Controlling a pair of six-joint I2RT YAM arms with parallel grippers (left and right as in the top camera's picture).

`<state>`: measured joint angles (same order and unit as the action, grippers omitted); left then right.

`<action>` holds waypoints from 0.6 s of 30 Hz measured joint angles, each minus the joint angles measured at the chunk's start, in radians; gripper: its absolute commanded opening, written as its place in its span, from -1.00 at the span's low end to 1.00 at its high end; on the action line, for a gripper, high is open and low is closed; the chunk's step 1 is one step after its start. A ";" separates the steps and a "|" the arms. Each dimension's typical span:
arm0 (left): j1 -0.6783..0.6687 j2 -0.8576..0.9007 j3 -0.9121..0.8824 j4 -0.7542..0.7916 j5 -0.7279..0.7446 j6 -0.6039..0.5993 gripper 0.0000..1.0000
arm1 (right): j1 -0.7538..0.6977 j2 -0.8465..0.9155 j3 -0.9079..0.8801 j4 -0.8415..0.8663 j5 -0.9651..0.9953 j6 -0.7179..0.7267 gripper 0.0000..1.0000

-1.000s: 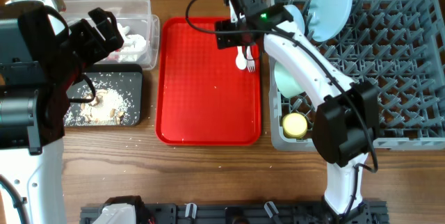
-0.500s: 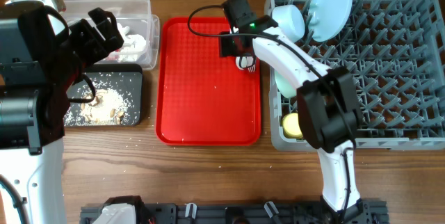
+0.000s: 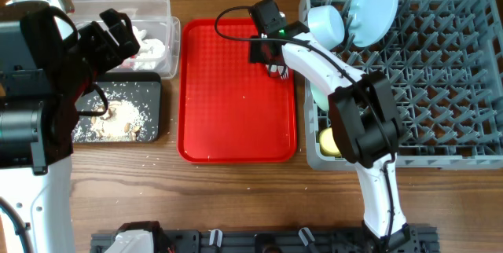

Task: Sort waste into correct bins and load items into the dishwasher rack
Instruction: 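Reach the right gripper to the white spoon on the tray and grasp it, then carry the white spoon into the rack and release it upright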

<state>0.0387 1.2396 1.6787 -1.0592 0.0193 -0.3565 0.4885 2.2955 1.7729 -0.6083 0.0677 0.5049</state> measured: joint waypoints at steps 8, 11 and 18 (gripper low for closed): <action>0.000 0.000 0.000 0.000 0.000 0.000 1.00 | -0.001 0.005 0.002 0.039 0.009 -0.009 0.18; 0.000 0.000 0.000 0.000 0.000 0.000 1.00 | -0.001 0.005 0.003 0.050 0.012 -0.013 0.10; 0.000 0.000 0.000 0.000 0.000 0.000 1.00 | 0.000 0.018 0.003 0.058 0.013 -0.019 0.01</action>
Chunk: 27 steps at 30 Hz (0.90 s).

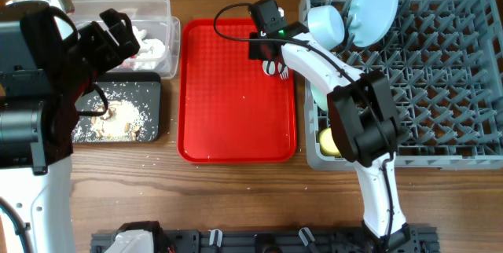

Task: Sort waste into correct bins and load items into the dishwasher rack
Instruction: 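Carry the white spoon into the rack and release it upright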

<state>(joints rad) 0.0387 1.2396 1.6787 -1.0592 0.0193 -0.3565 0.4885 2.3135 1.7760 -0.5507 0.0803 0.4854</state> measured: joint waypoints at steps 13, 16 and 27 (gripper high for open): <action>0.000 0.000 0.000 0.000 0.000 0.000 1.00 | 0.001 0.029 0.032 -0.076 -0.022 0.031 -0.91; 0.000 0.000 0.000 0.000 0.000 0.000 1.00 | 0.001 0.024 0.038 -0.124 -0.045 0.030 -0.92; 0.000 0.000 0.000 0.000 0.000 0.000 1.00 | 0.001 -0.129 0.006 -0.357 -0.103 -0.051 -0.92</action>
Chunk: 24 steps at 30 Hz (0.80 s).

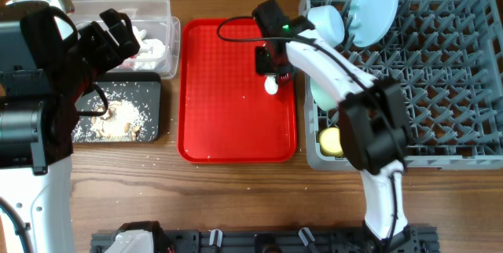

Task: Sort waste into correct bins and load items into the dishwasher rack
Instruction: 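Carry the white spoon into the rack and release it upright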

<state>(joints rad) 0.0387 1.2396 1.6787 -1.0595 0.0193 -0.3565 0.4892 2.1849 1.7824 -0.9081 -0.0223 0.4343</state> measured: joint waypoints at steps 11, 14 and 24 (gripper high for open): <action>0.000 0.000 0.000 -0.003 0.000 0.000 1.00 | -0.131 -0.654 0.003 -0.323 0.116 -0.075 -0.91; 0.000 0.000 0.000 -0.003 0.000 0.000 1.00 | -0.193 -0.777 0.002 -0.412 0.204 -0.097 -0.91; 0.000 0.000 0.000 -0.003 0.000 0.000 1.00 | -0.289 -0.848 -0.296 -0.392 0.330 -0.199 -0.90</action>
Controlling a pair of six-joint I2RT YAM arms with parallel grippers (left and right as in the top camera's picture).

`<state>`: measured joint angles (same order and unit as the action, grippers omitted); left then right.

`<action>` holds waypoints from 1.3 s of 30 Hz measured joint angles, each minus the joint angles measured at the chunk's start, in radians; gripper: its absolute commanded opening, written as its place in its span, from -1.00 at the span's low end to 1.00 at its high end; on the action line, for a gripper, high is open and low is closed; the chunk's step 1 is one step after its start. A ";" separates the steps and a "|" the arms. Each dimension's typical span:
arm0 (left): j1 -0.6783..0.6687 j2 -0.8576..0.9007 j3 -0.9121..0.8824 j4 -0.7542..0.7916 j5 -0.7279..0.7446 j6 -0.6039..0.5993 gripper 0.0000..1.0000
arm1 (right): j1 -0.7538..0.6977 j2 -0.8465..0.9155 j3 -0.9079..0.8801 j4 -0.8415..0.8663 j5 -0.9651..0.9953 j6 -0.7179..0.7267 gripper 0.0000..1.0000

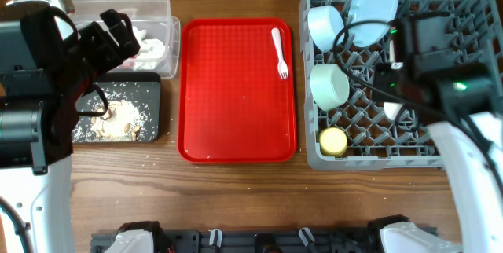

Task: Sort waste into correct bins and load items into the dishwasher rack
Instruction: 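Carry the white spoon into the rack and release it upright, then reach the right gripper to the white fork and grasp it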

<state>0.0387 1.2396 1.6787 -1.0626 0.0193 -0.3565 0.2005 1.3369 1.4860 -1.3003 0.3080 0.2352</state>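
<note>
My right gripper [391, 96] hangs over the grey dishwasher rack [471, 127], just right of a pale green cup [330, 86]. It is shut on a white spoon [391, 111], whose end shows below the fingers. A white plastic fork [280, 52] lies alone at the top right of the red tray [236, 119]. My left gripper [119, 34] hovers at the left, over the edge between the clear bin [161, 5] and the black bin [153, 96]. Its jaws are too dark to read.
The rack also holds a light blue plate standing upright, a light blue cup [325, 23] and a yellow item [333, 140] at its front left. White paper waste fills the clear bin; food scraps cover the black bin.
My right gripper has gone from the tray's right side to above the rack, carrying the white spoon. The fork is now uncovered on the tray. The left arm has not moved.
My right gripper was down on the utensils at the tray's top right corner. Then a white spoon showed in its grip a little lower over the tray. Now it holds the spoon over the rack, and the fork stays on the tray.
</note>
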 measured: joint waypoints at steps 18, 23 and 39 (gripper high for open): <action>0.000 0.000 0.000 0.000 0.000 0.000 1.00 | -0.017 0.123 -0.386 0.371 0.081 -0.122 0.03; 0.000 0.000 0.000 0.000 0.000 0.000 1.00 | -0.017 0.123 -0.352 0.378 0.040 -0.125 0.16; 0.000 0.000 0.000 0.000 0.000 0.000 1.00 | 0.174 0.161 -0.055 0.682 -0.498 -0.129 0.99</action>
<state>0.0387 1.2396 1.6787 -1.0630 0.0193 -0.3565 0.3744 1.4982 1.4315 -0.6186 -0.1898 0.1059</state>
